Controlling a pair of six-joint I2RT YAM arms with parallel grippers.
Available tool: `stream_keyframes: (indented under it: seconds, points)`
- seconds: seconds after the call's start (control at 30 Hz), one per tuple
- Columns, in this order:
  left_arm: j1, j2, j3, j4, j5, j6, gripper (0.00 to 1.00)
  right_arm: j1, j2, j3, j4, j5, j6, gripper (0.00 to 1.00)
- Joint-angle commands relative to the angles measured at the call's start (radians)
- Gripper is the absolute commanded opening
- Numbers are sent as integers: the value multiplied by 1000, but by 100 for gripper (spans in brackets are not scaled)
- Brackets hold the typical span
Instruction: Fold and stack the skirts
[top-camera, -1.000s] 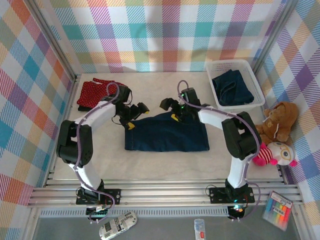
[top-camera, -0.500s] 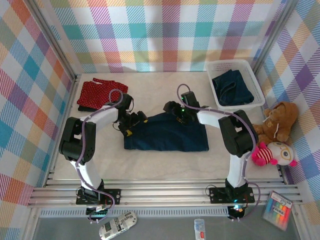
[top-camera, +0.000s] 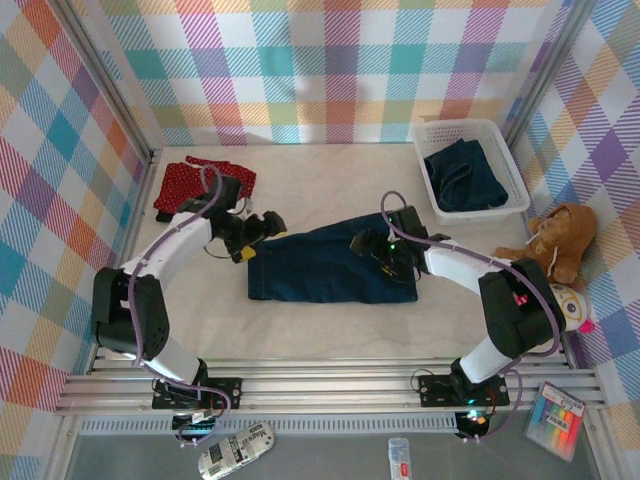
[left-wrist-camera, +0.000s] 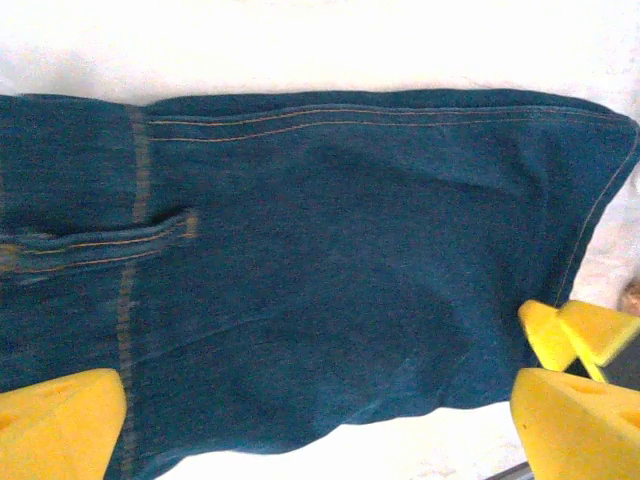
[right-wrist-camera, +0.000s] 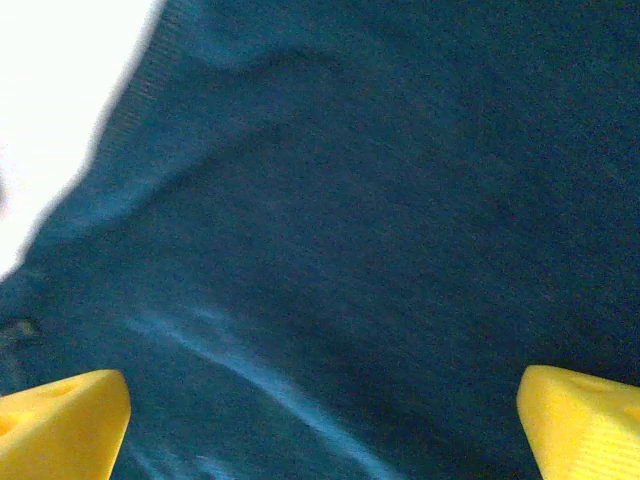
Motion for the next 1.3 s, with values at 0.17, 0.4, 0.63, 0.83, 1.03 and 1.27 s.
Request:
stream_keyframes:
  seconds: [0.17, 0.4, 0.63, 0.83, 1.03, 1.27]
  points:
    - [99, 14, -176, 30, 252, 65, 89, -2, -4, -43, -107, 46, 62, 99]
    - [101, 84, -255, -6, 90, 59, 89, -1, 20, -21, -143, 67, 49, 99]
    - [99, 39, -281, 8, 103, 85, 79, -2, 26, -19, -162, 83, 43, 99]
    - [58, 33, -295, 4, 149, 66, 69, -2, 43, -12, -155, 75, 48, 99]
    - [58, -68, -318, -134, -127, -45, 74, -2, 44, -13, -156, 74, 45, 99]
    - [10, -160, -396, 35, 18, -268, 73, -2, 49, -13, -148, 70, 45, 99]
